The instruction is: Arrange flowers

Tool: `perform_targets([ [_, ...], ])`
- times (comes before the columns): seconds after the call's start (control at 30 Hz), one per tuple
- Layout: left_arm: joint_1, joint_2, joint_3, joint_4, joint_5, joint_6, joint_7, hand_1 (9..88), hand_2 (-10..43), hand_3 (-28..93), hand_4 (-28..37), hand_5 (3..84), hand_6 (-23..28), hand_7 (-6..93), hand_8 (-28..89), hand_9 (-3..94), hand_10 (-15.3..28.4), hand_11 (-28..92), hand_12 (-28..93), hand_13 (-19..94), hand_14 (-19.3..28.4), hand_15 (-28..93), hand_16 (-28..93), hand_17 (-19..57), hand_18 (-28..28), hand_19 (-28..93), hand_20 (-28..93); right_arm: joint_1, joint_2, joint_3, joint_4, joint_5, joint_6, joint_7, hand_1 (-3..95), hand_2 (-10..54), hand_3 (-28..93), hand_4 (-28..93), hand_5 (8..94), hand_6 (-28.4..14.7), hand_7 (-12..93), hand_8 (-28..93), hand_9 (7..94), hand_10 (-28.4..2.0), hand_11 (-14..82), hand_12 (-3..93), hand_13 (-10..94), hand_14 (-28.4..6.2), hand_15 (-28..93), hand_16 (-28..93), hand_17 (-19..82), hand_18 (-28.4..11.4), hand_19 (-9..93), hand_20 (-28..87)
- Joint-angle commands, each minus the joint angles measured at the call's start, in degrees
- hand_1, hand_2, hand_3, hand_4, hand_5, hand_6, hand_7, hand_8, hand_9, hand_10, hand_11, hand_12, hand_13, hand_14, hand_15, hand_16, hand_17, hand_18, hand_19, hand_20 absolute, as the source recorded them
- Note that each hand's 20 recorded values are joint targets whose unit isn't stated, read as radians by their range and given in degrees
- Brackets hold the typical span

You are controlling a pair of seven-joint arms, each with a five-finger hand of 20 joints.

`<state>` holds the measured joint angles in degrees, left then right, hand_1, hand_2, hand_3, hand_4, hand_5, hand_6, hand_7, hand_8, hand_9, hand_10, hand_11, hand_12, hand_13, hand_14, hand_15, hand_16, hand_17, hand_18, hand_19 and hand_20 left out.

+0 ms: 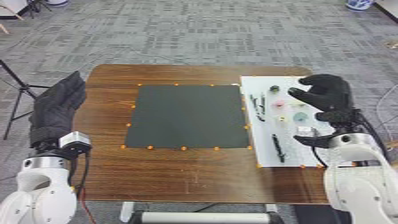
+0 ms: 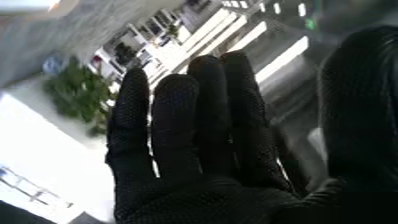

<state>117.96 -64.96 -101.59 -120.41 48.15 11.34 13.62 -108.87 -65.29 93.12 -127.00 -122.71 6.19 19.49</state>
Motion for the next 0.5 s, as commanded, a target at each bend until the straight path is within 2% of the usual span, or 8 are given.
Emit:
perform_targets([
  [0.03, 1.2, -0.42, -0.4, -0.77, -0.6, 1.51, 0.73, 28.7, 12.1, 74, -28.3, 47.2, 8.7, 9.9, -9, 33.1, 14.6, 19, 5, 23, 14.7, 21, -5, -6.2, 13.4, 37, 6, -3.9, 2.9, -0.9, -1.9, -17.8, -5.2, 3.5, 37.1, -9.5, 44, -28, 55.4, -4.8, 35, -12, 47.8, -17.2, 57.5, 45.8, 43, -18.3, 77, 46, 20, -22.4, 70, 41],
  [0.17, 1.4, -0.28, -0.71, -0.76, -0.55, 1.39, 0.77, 28.3, 12.4, 74, -28.3, 47.5, 8.9, 10.2, -9, 33.6, 14.8, 20, 6, 23, 15.0, 21, -5, -6.1, 13.4, 37, 6, -5.4, 4.7, -2.2, -2.9, -23.3, -8.1, 6.4, 36.6, -9.5, 42, -28, 57.2, -5.5, 37, -11, 49.6, -18.1, 57.6, 47.7, 45, -18.9, 77, 46, 21, -23.4, 71, 41],
  [0.33, 1.4, -0.23, -0.94, -0.72, -0.87, 1.53, 0.76, 27.9, 12.5, 74, -28.3, 47.7, 8.9, 10.4, -9, 34.0, 14.8, 20, 6, 23, 15.1, 22, -5, -6.1, 13.5, 37, 6, -7.5, 6.6, -4.9, -2.3, -26.7, -8.3, 9.1, 28.3, -9.5, 56, -28, 58.2, -5.8, 41, -12, 51.3, -18.9, 58.9, 50.9, 47, -19.8, 78, 49, 22, -24.3, 72, 42],
  [0.5, 1.4, 0.02, -0.99, -0.79, -0.67, 1.31, 0.67, 27.6, 12.6, 74, -28.3, 47.9, 9.0, 10.5, -9, 34.2, 14.8, 20, 6, 23, 15.2, 22, -6, -6.0, 13.5, 37, 6, -6.9, 7.2, -7.2, -1.1, -27.0, -12.6, 12.3, 27.4, -9.5, 60, -28, 58.5, -6.0, 41, -12, 51.7, -19.1, 58.8, 51.4, 47, -20.1, 78, 49, 22, -25.0, 73, 42],
])
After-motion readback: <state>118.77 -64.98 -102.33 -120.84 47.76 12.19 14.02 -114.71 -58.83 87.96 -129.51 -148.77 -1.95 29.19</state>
